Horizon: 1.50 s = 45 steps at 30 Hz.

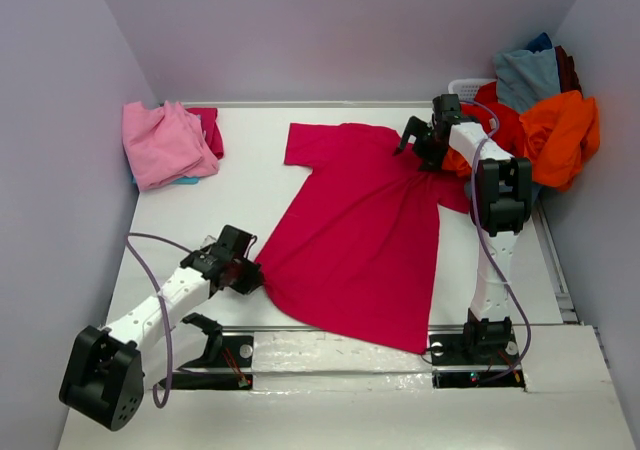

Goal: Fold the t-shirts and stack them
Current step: Fold the tshirt

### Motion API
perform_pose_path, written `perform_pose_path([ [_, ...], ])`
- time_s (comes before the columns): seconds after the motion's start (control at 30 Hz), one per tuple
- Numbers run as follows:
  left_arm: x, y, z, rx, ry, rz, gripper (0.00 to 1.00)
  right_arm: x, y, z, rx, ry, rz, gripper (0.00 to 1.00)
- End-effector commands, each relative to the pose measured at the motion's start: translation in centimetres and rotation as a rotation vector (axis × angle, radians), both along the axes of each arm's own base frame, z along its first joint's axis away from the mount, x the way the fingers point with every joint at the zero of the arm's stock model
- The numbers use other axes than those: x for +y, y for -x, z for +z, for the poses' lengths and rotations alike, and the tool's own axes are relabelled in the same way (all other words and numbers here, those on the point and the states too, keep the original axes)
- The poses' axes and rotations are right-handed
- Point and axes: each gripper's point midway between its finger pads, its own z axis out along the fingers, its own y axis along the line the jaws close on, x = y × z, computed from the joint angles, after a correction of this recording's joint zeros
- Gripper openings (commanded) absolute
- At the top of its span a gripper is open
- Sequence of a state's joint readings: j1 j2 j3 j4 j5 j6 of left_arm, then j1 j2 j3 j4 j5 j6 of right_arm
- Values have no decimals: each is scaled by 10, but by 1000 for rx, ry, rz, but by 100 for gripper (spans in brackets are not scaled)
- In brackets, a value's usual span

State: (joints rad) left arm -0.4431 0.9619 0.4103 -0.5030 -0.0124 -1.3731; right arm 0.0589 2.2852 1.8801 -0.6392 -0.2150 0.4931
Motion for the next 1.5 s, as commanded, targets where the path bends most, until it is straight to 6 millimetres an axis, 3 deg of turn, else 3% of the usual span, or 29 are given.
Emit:
perform_pose_path([
  [0.0,7,-27,40,-151,-48,-3,6,-8,32,-47,165,26,1,100],
  [0.23,12,-59,75,-279,-71,9,6,-13,40,-59,217,53,7,100],
  [0.47,27,-92,93,-316,-76,12,6,-12,57,-54,244,43,13,100],
  [0.87,42,-153,130,-402,-33,87,6,-8,137,-65,321,72,22,100],
  [1.0,52,-176,136,-398,-4,126,6,2,162,-65,337,86,52,100],
  [1.13,64,-205,159,-434,11,161,6,15,189,-66,360,105,98,100],
  [1.4,79,-248,163,-404,43,185,6,37,241,-60,371,91,151,100],
  [1.47,84,-255,163,-394,36,190,6,45,264,-65,391,88,176,100],
])
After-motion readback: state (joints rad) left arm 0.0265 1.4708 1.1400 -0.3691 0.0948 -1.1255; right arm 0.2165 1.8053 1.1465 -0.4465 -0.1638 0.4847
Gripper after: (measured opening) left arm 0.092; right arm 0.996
